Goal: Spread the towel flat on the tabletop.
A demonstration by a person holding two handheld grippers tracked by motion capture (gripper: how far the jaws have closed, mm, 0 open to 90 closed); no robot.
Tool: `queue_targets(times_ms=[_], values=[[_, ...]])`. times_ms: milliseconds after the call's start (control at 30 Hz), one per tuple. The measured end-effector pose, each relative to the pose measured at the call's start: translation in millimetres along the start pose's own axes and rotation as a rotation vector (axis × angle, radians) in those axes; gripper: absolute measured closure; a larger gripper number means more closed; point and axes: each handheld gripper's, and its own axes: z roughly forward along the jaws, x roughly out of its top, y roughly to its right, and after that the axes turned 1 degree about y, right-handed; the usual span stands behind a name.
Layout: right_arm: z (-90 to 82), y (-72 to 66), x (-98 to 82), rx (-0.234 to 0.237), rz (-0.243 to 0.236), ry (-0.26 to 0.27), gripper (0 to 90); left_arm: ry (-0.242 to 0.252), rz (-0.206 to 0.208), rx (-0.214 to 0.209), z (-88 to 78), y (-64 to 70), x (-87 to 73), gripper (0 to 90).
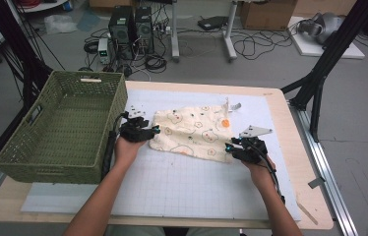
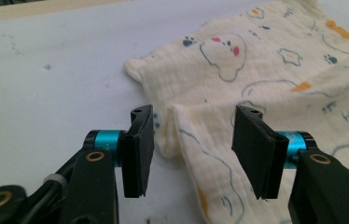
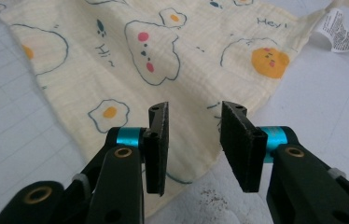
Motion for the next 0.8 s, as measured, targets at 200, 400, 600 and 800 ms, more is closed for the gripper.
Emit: queue_targets(times_ms=[200,400,600,800], values=[[-6.2,-4.2,-9.3,0.010,-0.003,-0.014,61.5,-0.061,0.045,-0.027,-8.8,8.6,-19.7,51.8],[-7.3,-11.7,-19.4,0.058,0.012,-0.022,59.8,-0.110,0.070,-0.050,-13.9,16.8,-33.7,53.8],[-1.6,-29.1,-27.1,0.061,-0.014,-0.057,62.7,-0.123,0.129,-0.074,-20.6,25.1,-35.5,83.6],[-8.4,-30.2,-30.3,0.066,-0.001,-0.064,85.7,-0.105,0.100,-0.107,-34.0,29.1,-46.5,84.6]])
